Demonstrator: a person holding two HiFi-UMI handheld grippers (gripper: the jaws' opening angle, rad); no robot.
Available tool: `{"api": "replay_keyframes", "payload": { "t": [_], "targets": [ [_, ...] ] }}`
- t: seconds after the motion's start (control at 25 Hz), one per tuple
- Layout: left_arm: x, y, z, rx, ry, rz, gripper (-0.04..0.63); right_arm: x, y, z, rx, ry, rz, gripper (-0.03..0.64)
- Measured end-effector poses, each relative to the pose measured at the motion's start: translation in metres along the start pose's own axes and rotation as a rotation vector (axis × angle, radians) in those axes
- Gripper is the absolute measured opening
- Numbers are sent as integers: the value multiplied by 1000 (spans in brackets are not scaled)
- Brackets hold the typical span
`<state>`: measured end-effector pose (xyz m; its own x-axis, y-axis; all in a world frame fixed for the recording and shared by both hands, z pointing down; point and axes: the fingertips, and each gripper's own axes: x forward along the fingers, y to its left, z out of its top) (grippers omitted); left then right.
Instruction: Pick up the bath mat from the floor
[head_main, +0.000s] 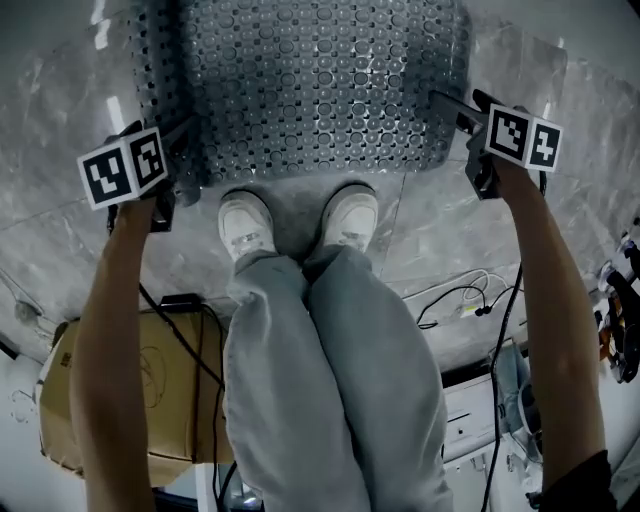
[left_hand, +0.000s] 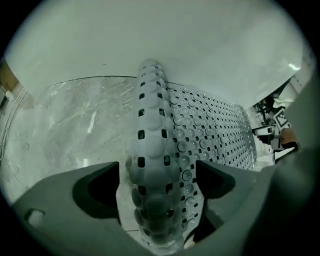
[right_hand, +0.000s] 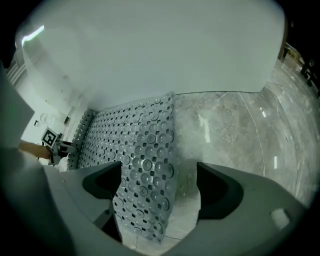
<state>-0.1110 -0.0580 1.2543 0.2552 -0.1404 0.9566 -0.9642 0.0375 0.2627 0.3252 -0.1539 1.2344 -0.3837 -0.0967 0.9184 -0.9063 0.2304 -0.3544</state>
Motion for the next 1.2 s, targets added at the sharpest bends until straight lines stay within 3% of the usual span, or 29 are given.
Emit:
{"api": "replay_keyframes", "payload": {
  "t": [0.12,0.28,0.36,0.48,0.6,0.72,0.8,0.88,0.96,1.0,1.12,1.2],
  "targets": [
    [9,0,7,17,-3,-19,483,11,-10,-1,1,10,2,483],
    [13,-2,9,-14,-14,-42,483,23,-10,-3,-16,24,-15,485],
    [13,0,12,-13,-26,-19,483,25,-5,-1,-23,17,-29,472],
    [14,5,17,-52,-48,47,462,31,22,-1,-44,39,26,433],
    [18,-6,16,-56,-6,59,448,35,33,-5,-56,86,16,421],
    [20,-11,11,16,73,92,422,32,39,-4,-44,111,30,352],
    [18,-10,11,9,67,106,383,28,38,-4,-52,121,18,301],
    [17,-6,10,-7,66,110,358,30,32,-6,-65,133,-13,248],
    [18,-3,6,-3,79,103,349,34,19,-12,-80,147,-74,238],
    [19,-3,5,3,78,100,348,35,12,-14,-86,147,-108,169],
    [21,-3,11,18,33,112,348,37,7,-6,-75,81,-160,164],
    [19,-3,14,14,19,123,340,38,13,-4,-19,29,-147,129]
  ]
}}
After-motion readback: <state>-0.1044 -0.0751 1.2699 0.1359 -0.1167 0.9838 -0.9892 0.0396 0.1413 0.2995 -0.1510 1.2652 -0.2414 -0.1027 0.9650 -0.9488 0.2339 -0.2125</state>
